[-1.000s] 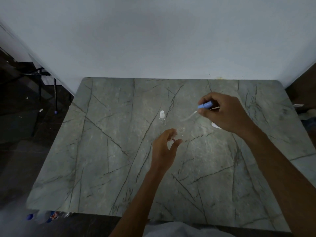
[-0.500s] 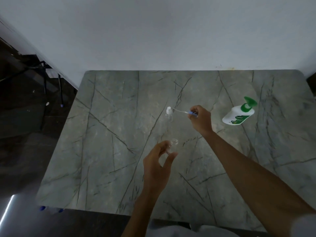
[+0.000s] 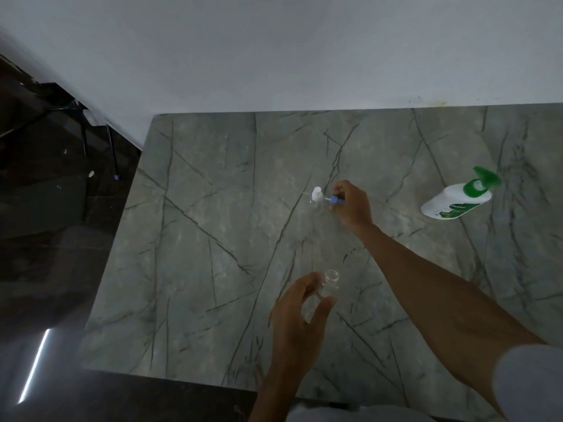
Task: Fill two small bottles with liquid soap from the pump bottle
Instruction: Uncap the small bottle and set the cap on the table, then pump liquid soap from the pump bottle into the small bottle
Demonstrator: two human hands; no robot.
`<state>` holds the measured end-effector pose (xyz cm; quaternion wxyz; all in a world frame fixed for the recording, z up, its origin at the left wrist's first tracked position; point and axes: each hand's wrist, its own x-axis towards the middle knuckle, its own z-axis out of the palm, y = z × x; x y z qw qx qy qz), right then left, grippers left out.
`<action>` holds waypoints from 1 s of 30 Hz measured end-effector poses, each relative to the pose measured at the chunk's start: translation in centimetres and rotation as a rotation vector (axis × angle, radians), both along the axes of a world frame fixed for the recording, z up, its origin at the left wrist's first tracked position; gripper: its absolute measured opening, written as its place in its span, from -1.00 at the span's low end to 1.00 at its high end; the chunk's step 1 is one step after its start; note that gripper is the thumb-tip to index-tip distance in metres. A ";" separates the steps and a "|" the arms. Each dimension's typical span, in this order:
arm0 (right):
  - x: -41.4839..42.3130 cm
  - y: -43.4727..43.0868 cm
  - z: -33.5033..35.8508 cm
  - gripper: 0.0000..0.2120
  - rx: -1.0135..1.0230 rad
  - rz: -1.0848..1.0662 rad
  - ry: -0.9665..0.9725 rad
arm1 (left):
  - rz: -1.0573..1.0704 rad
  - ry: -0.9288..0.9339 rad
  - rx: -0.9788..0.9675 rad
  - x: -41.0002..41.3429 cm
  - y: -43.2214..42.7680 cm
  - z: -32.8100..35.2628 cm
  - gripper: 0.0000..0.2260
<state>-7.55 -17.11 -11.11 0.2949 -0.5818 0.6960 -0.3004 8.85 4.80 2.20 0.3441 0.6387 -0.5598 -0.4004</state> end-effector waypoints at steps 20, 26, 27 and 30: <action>-2.2 7.1 4.6 -0.51 -0.043 -0.098 -0.105 | -0.031 0.050 -0.089 0.5 -3.0 -1.1 -0.68; -3.1 13.9 8.1 -0.56 -0.072 -0.187 -0.204 | -0.084 0.113 -0.140 -0.4 -3.2 -1.3 -0.68; -3.4 14.9 8.6 -0.57 -0.077 -0.207 -0.216 | -0.096 0.123 -0.144 -0.6 -3.2 -1.4 -0.67; -5.1 17.6 9.6 -0.59 -0.082 -0.289 -0.227 | -0.150 0.122 -0.141 -1.7 -3.0 -1.5 -0.63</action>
